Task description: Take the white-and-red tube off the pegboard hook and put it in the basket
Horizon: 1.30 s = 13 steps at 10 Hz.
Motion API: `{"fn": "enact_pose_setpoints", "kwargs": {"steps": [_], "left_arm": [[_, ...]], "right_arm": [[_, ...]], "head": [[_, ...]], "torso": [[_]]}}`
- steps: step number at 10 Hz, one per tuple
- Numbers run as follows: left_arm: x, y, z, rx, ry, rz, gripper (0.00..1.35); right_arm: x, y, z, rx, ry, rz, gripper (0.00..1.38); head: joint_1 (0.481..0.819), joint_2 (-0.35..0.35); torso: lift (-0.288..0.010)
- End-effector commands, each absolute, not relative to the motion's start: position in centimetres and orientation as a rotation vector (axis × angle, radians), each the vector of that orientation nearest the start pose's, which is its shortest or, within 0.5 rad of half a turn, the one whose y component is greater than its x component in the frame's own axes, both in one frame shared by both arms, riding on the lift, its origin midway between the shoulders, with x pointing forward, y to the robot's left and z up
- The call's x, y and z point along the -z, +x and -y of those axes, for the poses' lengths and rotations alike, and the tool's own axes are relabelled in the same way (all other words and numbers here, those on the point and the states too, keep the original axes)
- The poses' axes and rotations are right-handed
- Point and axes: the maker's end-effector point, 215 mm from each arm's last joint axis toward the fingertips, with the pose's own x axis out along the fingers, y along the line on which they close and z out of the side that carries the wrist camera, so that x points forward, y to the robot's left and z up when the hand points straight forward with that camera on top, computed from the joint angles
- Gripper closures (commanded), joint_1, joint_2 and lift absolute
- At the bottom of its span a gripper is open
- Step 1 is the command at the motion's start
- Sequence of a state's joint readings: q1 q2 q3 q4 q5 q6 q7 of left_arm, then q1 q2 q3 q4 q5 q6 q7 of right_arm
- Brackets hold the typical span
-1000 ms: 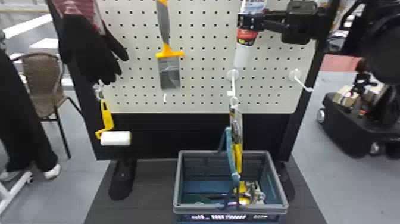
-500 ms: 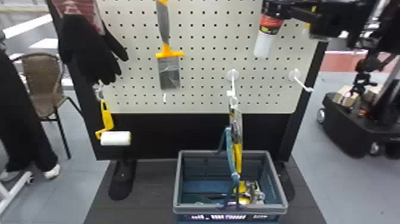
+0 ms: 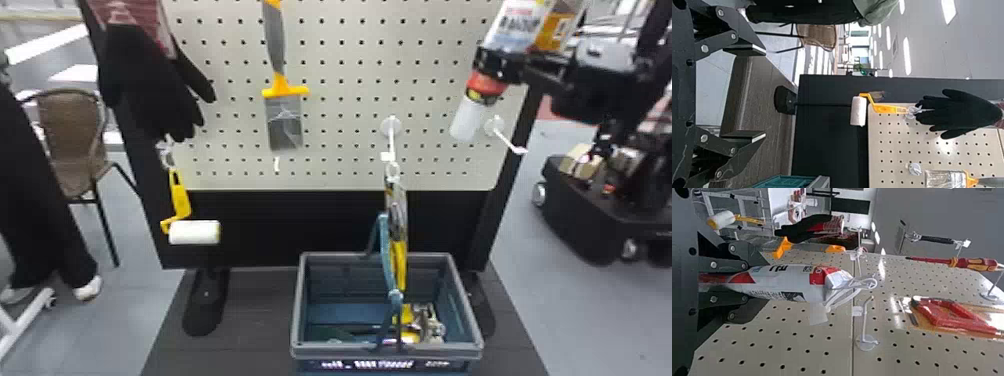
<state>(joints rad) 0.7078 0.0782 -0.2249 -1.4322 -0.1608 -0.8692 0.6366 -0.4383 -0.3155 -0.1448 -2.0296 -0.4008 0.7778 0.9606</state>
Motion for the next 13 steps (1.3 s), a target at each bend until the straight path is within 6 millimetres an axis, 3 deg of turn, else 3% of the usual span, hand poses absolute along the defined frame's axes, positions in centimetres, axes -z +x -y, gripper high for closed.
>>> {"fn": "enact_pose_setpoints", "kwargs": {"steps": [1, 5, 10, 13], "left_arm": [[45.9, 25.5, -22.5, -0.294, 0.001, 0.038, 0.52], [45.6, 25.8, -22.4, -0.296, -0.006, 0.047, 0.52], [45.6, 25.7, -22.6, -0.304, -0.007, 0.045, 0.52], [45.5, 25.7, -22.7, -0.302, -0.006, 0.049, 0.52]], "right_arm": [[5.2, 53.8, 16.4, -0.971, 0.003, 0.121, 1.02], [10.5, 53.1, 19.3, -0.877, 0.140, 0.093, 1.02], [15.5, 53.0, 20.9, -0.770, 0.312, 0.089, 1.02], [20.6, 54.1, 22.8, -0.667, 0.436, 0.068, 1.02]], "head": [[0.549, 0.000], [0.549, 0.000], [0.549, 0.000], [0.549, 0.000]], "torso": [[-0.100], [-0.100], [-0.100], [-0.100]]}}
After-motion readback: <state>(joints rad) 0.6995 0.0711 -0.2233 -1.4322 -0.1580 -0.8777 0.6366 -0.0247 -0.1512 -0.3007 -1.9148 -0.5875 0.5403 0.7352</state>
